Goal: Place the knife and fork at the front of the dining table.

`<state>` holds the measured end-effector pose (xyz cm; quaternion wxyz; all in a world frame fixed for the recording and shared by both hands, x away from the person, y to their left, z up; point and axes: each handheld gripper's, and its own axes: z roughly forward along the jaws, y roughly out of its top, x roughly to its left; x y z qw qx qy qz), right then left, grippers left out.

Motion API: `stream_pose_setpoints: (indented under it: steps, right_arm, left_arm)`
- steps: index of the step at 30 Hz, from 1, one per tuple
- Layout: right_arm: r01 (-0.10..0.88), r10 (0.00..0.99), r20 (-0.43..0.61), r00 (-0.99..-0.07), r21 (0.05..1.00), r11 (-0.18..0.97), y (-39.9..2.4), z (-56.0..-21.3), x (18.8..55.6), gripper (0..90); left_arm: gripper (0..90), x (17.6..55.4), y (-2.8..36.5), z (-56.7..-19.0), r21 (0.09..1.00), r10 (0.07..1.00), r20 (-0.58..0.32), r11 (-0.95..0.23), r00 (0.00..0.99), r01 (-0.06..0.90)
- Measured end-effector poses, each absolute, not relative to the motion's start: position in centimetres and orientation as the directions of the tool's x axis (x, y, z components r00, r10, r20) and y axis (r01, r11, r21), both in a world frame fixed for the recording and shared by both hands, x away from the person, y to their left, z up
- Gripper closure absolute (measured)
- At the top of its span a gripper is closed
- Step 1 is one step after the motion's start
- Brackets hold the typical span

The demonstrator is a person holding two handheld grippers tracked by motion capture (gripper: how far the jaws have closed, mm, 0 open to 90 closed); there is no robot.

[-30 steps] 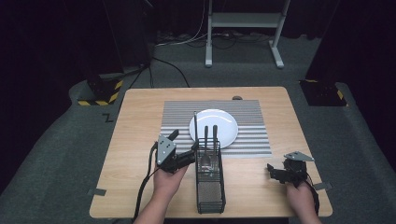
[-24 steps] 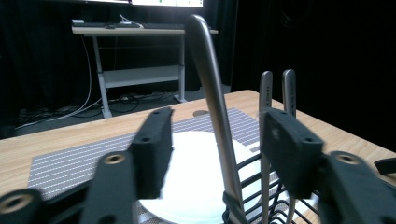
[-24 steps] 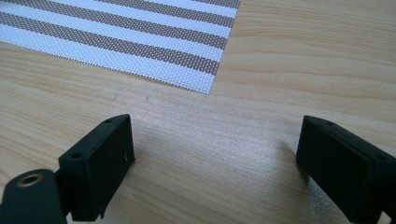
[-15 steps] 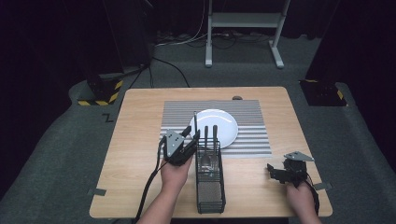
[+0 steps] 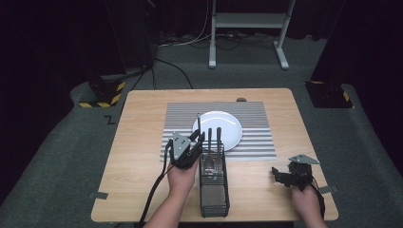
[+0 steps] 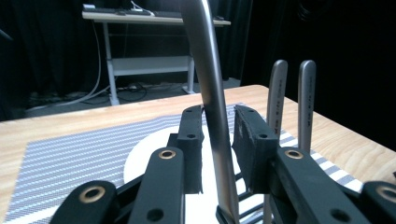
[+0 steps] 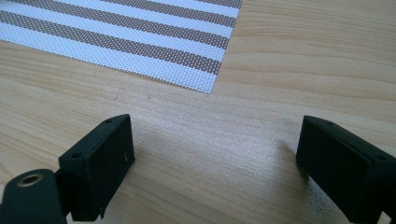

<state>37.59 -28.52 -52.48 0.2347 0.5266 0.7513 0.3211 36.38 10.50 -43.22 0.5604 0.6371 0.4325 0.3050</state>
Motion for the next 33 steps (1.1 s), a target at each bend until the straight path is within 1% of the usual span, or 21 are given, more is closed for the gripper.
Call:
stream_pose_setpoints:
  steps: [6,9,11,13,23,33]
  right_arm:
    - [0.641,0.942,-0.014,-0.335,0.730,0.239,-28.5,-52.5,37.6,10.9]
    - [0.641,0.942,-0.014,-0.335,0.730,0.239,-28.5,-52.5,37.6,10.9]
    - [0.641,0.942,-0.014,-0.335,0.730,0.239,-28.5,-52.5,37.6,10.9]
    - [0.640,0.942,-0.014,-0.335,0.730,0.239,-28.5,-52.5,37.6,10.9]
    - [0.641,0.942,-0.014,-0.335,0.730,0.239,-28.5,-52.5,37.6,11.0]
    - [0.640,0.942,-0.014,-0.336,0.730,0.239,-28.5,-52.5,37.6,11.0]
  left_arm:
    - [72.9,36.4,10.4,-43.6,0.977,0.891,-0.107,0.011,0.441,0.214]
    - [74.6,36.5,10.5,-43.7,0.975,0.890,-0.116,0.018,0.440,0.220]
    - [77.7,36.5,10.5,-43.7,0.975,0.892,-0.118,0.021,0.437,0.220]
    - [78.1,36.4,10.5,-43.7,0.974,0.892,-0.124,0.026,0.435,0.224]
    - [80.2,35.1,10.0,-43.5,0.979,0.886,-0.132,0.046,0.444,0.200]
    - [80.8,33.6,9.4,-43.2,0.985,0.893,-0.102,0.028,0.438,0.172]
